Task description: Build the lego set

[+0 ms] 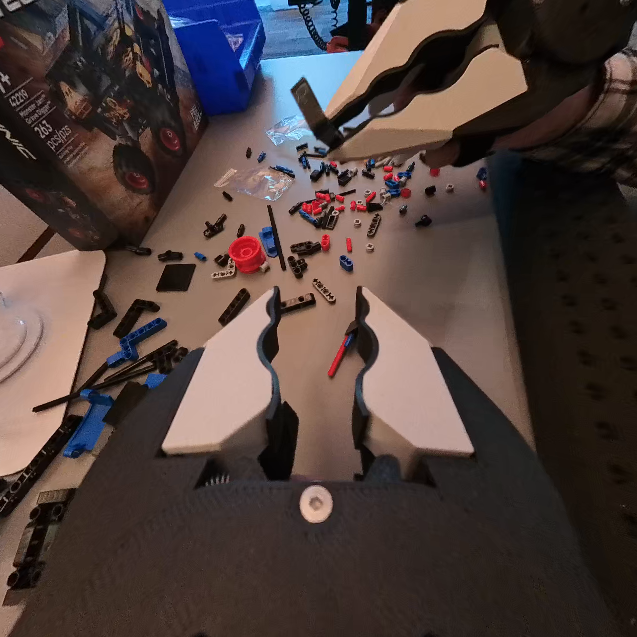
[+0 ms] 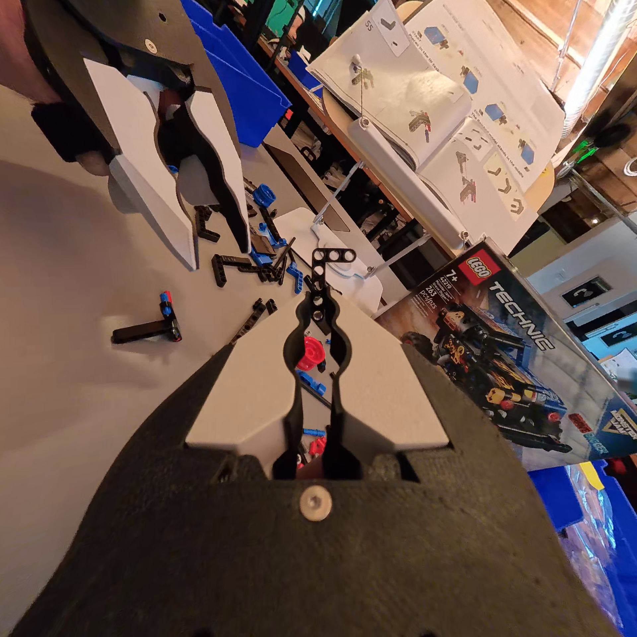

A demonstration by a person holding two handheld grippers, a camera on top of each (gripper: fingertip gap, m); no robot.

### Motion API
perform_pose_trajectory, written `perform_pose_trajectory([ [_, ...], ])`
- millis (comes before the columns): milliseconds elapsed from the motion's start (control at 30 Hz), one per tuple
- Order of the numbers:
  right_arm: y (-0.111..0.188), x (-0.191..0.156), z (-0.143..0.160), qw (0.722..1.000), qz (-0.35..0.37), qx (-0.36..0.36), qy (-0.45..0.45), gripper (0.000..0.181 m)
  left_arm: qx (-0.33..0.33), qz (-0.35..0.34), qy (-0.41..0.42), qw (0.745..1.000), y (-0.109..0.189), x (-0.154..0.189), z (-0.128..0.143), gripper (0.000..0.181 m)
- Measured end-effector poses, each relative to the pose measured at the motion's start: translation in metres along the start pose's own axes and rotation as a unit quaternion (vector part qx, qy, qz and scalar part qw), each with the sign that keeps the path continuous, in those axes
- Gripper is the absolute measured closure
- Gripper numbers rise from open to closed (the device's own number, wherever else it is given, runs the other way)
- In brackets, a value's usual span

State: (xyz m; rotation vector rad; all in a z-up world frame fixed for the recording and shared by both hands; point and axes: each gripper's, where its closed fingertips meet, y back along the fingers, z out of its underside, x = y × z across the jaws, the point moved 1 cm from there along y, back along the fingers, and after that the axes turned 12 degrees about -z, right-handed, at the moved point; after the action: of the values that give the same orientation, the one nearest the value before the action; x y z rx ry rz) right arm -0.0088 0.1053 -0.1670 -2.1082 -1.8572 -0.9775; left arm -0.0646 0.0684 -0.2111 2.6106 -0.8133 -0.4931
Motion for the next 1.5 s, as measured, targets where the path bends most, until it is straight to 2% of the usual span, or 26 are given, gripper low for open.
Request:
perform_pose_trajectory([
  [233,-0.001,-0.001,0.006,1.000,-0.009,0.001,-0.015,0.177,-0.070,-0.004,-0.059,0.996,-0.011,0.005,0.030,0.134],
  [600,0.001,0.003,0.011,0.998,-0.020,0.016,-0.050,0.177,-0.106,0.021,-0.079,0.991,-0.021,0.019,0.046,0.136],
  [1500,0.006,0.009,0.019,0.990,-0.051,0.043,-0.127,0.177,-0.093,0.039,-0.107,0.989,-0.011,0.024,0.045,0.130],
])
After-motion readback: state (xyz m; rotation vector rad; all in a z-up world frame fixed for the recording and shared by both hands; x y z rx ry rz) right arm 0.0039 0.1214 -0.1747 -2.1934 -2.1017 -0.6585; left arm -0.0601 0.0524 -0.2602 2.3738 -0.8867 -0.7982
